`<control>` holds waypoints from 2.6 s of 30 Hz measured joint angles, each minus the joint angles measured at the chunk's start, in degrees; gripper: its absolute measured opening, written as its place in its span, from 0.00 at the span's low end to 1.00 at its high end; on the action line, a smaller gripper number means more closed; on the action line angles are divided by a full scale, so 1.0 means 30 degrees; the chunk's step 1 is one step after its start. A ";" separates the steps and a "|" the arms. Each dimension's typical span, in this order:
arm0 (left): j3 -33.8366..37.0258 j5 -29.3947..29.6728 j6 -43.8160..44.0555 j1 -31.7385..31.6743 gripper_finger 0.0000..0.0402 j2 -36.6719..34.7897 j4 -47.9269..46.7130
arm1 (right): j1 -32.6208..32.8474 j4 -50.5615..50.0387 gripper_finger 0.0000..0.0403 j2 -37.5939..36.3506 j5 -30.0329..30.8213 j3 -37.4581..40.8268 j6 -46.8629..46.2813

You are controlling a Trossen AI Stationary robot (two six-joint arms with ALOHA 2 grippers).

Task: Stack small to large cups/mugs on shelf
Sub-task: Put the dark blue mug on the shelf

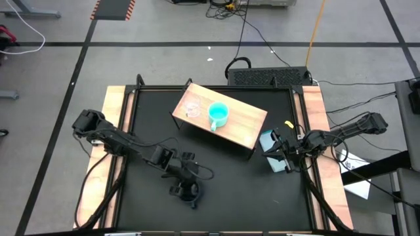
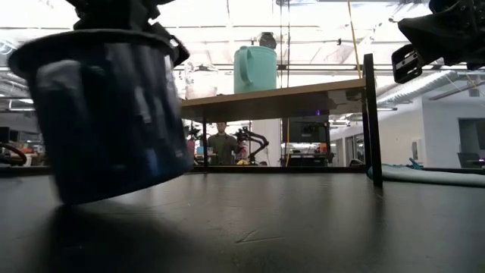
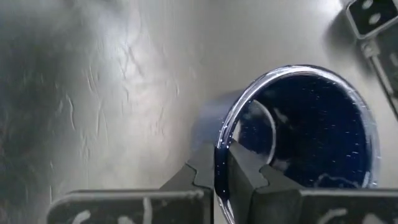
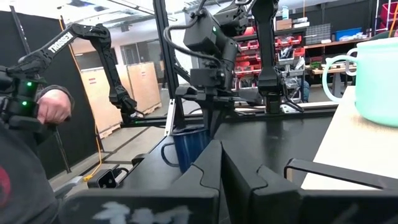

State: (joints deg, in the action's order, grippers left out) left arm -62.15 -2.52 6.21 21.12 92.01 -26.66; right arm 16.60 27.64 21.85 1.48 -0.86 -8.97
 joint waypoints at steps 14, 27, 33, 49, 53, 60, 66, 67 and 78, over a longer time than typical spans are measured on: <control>-0.0225 0.0380 -0.2461 -0.1140 0.04 -0.1543 0.2420 | 0.0000 0.0001 0.00 -0.0007 0.0000 -0.0001 0.0000; -0.5268 0.0933 -0.5060 -0.2834 0.04 -0.1520 0.0228 | 0.0000 0.0022 0.00 -0.0007 0.0000 0.0000 0.0012; -0.6743 0.0882 -0.5899 -0.3696 0.04 -0.1515 0.0242 | 0.0000 0.0073 0.00 -0.0007 0.0000 0.0002 0.0066; -0.7005 0.2524 -0.8055 -0.3322 0.04 -0.2724 0.1196 | 0.0000 0.0138 0.00 -0.0002 0.0000 0.0001 -0.0780; -0.6747 0.2845 -0.8121 -0.2830 0.04 -0.3542 0.0949 | 0.0000 0.0204 0.00 0.0000 0.0000 0.0007 -0.0780; -0.6674 0.3723 -0.8178 -0.2655 0.04 -0.4798 0.0621 | 0.0000 0.0490 0.00 -0.0015 0.0000 0.0001 -0.0780; -0.6674 0.3818 -0.8033 -0.3125 0.04 -0.4987 0.0096 | 0.0000 0.0724 0.00 -0.0008 0.0000 0.0006 -0.0779; -0.6674 0.3803 -0.7982 -0.3211 0.04 -0.5020 -0.0124 | 0.0000 0.0764 0.00 -0.0015 0.0000 -0.0001 -0.0779; -0.6681 0.1198 -0.6096 -0.5075 0.04 -0.4459 0.0271 | 0.0000 0.0860 0.00 -0.0015 0.0000 0.0001 -0.0641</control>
State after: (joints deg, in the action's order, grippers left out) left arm -82.19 1.07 -12.08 5.90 78.63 -25.84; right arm 16.60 30.22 21.80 1.48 -0.86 -10.90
